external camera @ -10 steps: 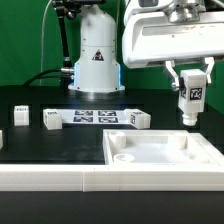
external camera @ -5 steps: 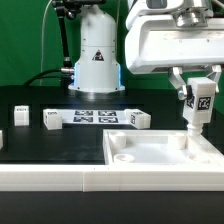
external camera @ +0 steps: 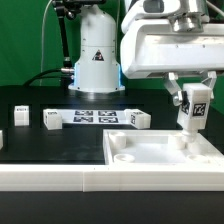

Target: Assemble one leg

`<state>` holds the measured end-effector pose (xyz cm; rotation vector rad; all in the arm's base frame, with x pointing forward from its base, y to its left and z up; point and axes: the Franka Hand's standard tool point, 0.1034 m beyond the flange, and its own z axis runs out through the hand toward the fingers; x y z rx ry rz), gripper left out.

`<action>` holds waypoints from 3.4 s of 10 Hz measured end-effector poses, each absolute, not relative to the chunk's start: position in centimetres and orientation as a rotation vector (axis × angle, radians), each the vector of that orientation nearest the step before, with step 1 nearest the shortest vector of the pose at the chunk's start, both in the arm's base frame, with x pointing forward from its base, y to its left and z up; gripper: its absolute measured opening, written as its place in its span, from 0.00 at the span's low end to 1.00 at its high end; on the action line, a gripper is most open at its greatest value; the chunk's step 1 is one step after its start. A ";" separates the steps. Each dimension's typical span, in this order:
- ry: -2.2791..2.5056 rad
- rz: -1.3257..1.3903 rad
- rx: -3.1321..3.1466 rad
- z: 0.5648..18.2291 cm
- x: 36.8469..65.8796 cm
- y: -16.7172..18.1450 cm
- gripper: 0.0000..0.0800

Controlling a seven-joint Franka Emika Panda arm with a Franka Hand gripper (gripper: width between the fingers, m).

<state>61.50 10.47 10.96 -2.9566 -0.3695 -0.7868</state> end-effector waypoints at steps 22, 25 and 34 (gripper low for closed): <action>-0.368 -0.829 -2.935 7.3 62.0 11.7 0.78; -0.368 -0.829 -2.935 7.3 62.0 11.7 0.81; -0.399 -0.472 -2.996 9.6 62.7 11.6 0.81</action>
Offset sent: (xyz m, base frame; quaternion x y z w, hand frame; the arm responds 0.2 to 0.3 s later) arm 0.0127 0.0007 -0.0140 0.0037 -0.0004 0.0193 0.9998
